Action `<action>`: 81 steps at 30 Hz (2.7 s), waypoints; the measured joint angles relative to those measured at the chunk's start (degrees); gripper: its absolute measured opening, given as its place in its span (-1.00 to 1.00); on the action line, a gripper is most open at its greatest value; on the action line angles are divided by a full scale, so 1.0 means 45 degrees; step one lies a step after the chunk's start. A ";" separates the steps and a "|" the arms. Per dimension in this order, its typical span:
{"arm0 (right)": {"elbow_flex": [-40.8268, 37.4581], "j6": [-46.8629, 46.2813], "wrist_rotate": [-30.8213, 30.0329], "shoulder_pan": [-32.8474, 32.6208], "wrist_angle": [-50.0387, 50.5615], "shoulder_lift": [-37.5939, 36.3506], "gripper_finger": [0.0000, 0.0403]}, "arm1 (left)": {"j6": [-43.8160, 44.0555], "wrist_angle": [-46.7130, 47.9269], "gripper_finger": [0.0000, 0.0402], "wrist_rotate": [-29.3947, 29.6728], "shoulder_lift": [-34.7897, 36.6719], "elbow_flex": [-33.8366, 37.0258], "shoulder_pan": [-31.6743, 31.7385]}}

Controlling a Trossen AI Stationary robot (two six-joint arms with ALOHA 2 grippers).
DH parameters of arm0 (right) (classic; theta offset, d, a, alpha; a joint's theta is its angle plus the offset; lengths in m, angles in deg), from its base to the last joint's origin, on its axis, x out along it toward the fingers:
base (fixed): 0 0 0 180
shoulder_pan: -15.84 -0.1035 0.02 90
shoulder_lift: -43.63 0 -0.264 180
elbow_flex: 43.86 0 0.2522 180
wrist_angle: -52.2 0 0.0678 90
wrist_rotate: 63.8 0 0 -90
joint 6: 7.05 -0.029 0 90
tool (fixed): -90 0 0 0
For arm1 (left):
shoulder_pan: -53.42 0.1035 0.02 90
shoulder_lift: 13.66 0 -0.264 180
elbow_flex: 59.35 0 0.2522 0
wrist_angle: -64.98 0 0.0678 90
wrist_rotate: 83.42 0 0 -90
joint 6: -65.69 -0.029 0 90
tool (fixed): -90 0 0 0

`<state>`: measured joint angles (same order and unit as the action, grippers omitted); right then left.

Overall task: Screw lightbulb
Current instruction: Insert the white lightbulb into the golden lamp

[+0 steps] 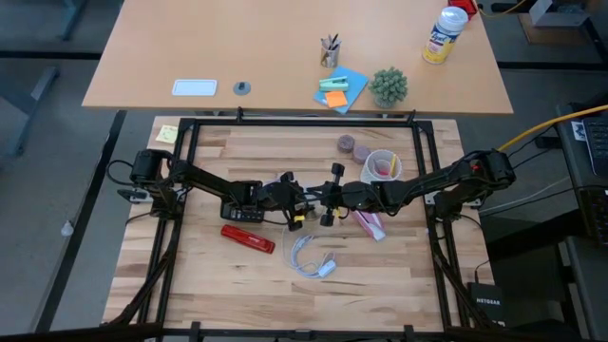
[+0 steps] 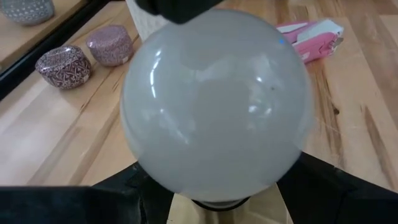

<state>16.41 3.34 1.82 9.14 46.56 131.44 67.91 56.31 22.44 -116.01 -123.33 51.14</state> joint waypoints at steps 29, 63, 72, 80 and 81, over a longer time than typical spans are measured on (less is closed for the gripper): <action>0.0005 -0.0005 0.0000 -0.0004 -0.0006 -0.0015 -0.96 | 0.0415 -0.0005 0.40 0.0003 0.0005 0.0000 0.0000; 0.0013 -0.0005 -0.0005 -0.0013 -0.0010 -0.0019 -0.96 | 0.0412 -0.0005 0.50 0.0003 0.0005 0.0000 0.0032; 0.0015 0.0000 -0.0005 0.0001 -0.0010 -0.0019 -0.96 | 0.0412 -0.0005 0.50 0.0003 0.0005 0.0000 0.0039; 0.0011 -0.0004 -0.0005 0.0001 -0.0010 -0.0019 -0.96 | 0.0498 -0.0005 0.50 0.0003 0.0005 0.0000 0.0029; 0.0010 0.0000 -0.0005 0.0001 -0.0010 -0.0019 -0.96 | 0.0485 -0.0005 0.50 0.0003 0.0008 0.0000 0.0029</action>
<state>16.45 3.34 1.80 9.14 46.52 131.36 70.09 56.29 22.46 -115.97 -123.33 51.27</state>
